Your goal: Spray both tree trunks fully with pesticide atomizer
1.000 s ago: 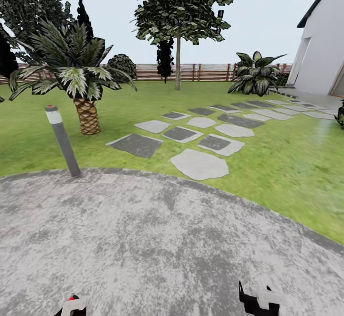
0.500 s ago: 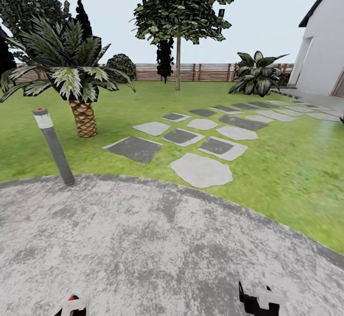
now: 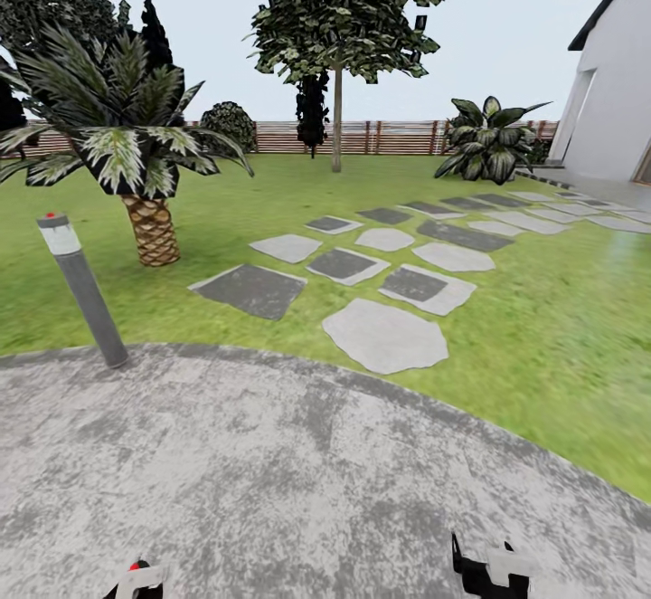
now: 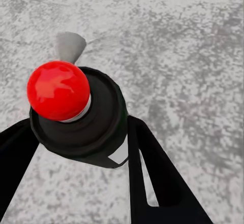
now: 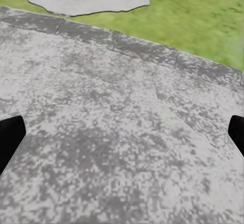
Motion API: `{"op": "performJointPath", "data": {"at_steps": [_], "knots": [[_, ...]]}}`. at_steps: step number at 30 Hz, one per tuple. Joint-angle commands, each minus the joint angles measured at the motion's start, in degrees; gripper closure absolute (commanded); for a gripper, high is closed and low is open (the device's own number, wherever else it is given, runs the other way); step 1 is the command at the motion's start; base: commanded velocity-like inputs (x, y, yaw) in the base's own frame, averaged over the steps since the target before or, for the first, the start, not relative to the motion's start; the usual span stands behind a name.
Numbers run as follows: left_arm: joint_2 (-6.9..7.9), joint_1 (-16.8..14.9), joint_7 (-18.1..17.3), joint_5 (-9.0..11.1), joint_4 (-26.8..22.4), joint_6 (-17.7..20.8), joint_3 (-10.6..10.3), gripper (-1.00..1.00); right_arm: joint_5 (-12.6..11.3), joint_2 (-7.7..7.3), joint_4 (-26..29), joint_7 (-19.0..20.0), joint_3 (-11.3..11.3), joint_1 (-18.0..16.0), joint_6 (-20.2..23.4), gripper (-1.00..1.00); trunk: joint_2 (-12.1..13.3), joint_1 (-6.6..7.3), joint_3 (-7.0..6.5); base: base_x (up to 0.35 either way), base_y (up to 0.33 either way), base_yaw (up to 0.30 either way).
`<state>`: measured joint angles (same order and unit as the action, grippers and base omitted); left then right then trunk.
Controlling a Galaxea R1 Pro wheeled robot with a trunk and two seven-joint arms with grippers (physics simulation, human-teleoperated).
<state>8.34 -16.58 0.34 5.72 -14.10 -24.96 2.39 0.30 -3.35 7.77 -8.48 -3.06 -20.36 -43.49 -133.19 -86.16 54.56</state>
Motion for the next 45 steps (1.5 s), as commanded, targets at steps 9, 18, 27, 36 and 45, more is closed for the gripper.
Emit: {"op": "performJointPath", "data": {"at_steps": [9,18,27,36,45], "knots": [[0.01,-0.03,-0.08,0.52,0.04,-0.17,-0.11,1.00,0.05,0.01,-0.04,0.13,-0.28,-0.03,-0.19,-1.00,-0.02,-0.02,0.05,0.341,0.000,0.000],[0.01,-0.03,-0.08,0.52,0.04,-0.17,-0.11,1.00,0.05,0.01,-0.04,0.13,-0.28,-0.03,-0.19,-1.00,-0.02,-0.02,0.05,0.341,0.000,0.000],[0.01,-0.03,-0.08,0.52,0.04,-0.17,-0.11,1.00,0.05,0.01,-0.04,0.13,-0.28,-0.03,-0.19,-1.00,-0.02,-0.02,0.05,0.341,0.000,-0.008],[0.01,-0.03,-0.08,0.54,0.04,-0.17,-0.11,1.00,0.05,0.09,-0.04,0.13,-0.28,-0.03,-0.19,-1.00,-0.02,-0.02,0.05,0.341,0.000,-0.074],[0.01,-0.03,-0.08,0.52,0.04,-0.17,-0.11,1.00,0.05,0.10,-0.04,0.13,-0.28,-0.03,-0.19,-1.00,-0.02,-0.02,0.05,0.341,0.000,-0.001]]}}
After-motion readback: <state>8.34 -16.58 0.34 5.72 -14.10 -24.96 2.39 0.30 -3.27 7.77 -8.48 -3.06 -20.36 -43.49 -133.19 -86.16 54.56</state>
